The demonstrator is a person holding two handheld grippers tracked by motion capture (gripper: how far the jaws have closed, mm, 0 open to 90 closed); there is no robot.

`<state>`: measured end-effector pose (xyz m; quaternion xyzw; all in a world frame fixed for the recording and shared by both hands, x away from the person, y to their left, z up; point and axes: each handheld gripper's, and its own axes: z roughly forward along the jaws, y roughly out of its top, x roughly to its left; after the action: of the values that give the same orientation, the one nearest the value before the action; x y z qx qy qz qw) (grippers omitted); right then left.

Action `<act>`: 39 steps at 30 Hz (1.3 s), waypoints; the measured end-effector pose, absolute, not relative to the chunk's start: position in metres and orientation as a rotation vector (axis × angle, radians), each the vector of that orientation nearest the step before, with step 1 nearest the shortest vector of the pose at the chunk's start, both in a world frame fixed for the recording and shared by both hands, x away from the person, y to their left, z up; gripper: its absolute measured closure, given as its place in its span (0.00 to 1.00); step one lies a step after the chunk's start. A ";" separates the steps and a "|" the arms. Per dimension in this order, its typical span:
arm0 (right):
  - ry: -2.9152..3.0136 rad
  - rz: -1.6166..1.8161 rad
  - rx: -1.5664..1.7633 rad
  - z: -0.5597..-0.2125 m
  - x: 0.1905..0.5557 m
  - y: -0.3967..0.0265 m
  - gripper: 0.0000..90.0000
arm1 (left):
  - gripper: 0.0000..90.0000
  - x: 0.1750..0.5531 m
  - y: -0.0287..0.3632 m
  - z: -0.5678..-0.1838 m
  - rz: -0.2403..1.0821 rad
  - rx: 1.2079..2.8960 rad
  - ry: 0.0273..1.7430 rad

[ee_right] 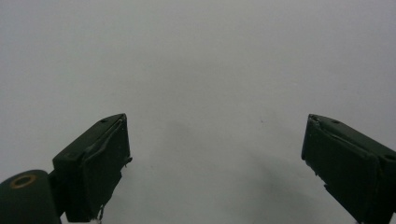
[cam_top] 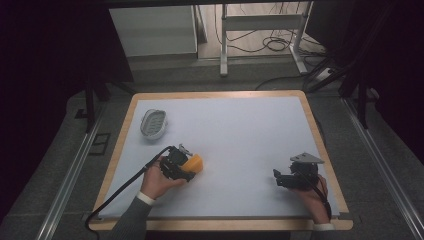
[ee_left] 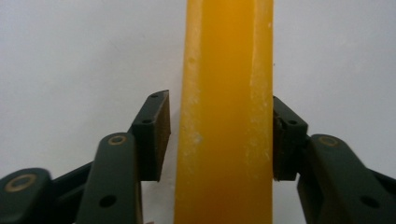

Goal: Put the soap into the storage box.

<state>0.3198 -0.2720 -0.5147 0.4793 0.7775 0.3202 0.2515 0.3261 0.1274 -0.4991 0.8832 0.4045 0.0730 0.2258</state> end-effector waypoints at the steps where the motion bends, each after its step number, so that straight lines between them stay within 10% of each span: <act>1: 2.114 0.871 1.304 -0.515 0.320 -0.272 0.09 | 0.57 0.326 0.127 -0.500 0.203 2.437 1.115; 39: 2.099 0.869 1.309 -0.514 0.319 -0.271 0.09 | 0.68 0.341 0.180 -0.459 0.229 2.298 1.153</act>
<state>0.3186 -0.2712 -0.5140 0.4824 0.7738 0.3203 0.2570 0.3411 0.1795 -0.4590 0.8555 0.4293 0.0854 0.2765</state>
